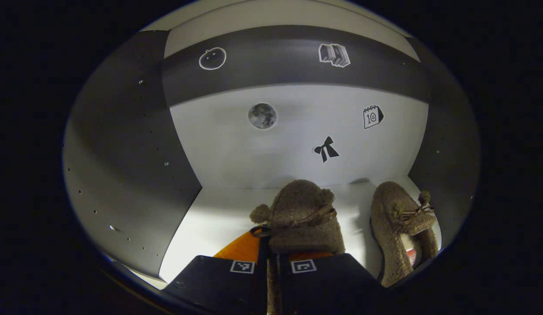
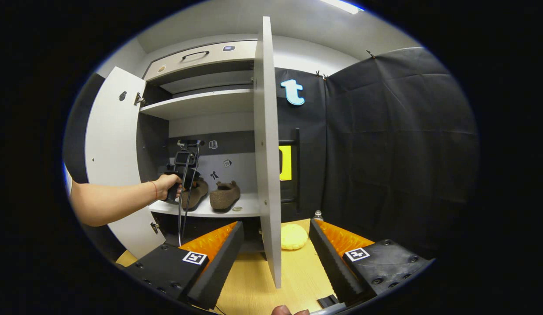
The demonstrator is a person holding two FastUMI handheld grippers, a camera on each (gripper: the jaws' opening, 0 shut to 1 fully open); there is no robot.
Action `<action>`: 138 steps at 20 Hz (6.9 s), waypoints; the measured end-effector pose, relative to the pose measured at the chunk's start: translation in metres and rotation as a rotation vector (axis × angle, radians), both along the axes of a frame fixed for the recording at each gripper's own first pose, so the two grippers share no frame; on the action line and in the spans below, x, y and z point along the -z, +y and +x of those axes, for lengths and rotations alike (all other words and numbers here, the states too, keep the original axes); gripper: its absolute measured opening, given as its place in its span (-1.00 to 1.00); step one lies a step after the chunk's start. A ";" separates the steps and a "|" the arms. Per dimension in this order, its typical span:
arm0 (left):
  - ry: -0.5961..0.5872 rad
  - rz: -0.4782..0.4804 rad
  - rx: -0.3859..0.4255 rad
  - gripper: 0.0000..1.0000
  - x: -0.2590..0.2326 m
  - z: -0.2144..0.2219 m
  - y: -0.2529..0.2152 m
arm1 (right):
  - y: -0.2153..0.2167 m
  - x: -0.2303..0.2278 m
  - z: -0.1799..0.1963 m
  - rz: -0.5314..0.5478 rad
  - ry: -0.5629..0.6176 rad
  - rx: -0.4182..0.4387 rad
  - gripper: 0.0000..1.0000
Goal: Grab one shoe with the right hand and put it into the shoe cabinet, grab the other shoe with the left hand and put it into the shoe cabinet; then close the right door with the right hand and the left door with the left hand.
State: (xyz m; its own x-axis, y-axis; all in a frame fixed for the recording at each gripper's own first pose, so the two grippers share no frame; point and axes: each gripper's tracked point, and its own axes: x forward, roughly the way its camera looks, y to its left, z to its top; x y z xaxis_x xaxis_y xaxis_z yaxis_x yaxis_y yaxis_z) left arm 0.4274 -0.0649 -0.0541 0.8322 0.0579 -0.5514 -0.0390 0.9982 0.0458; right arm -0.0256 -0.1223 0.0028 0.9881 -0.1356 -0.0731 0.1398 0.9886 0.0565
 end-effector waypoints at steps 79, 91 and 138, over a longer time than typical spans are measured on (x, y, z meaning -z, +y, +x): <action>-0.559 -0.063 -0.119 0.94 -0.097 -0.474 0.191 | 0.163 -0.001 0.056 0.118 0.060 -0.340 0.97; -0.517 -0.021 -0.192 0.87 -0.077 -0.408 0.287 | 0.171 -0.001 0.041 0.080 0.042 -0.293 0.96; -0.484 -0.147 0.087 0.87 -0.076 -0.311 0.051 | 0.109 -0.009 0.077 0.107 0.010 -0.283 0.96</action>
State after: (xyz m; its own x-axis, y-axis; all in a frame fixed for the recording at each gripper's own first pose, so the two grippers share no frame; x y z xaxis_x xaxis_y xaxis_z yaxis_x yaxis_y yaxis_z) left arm 0.1163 -0.0137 0.0214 0.9924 -0.0726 -0.0989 0.0628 0.9932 -0.0983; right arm 0.0516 -0.0133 0.0117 0.9846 0.1540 -0.0822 -0.1393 0.9769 0.1622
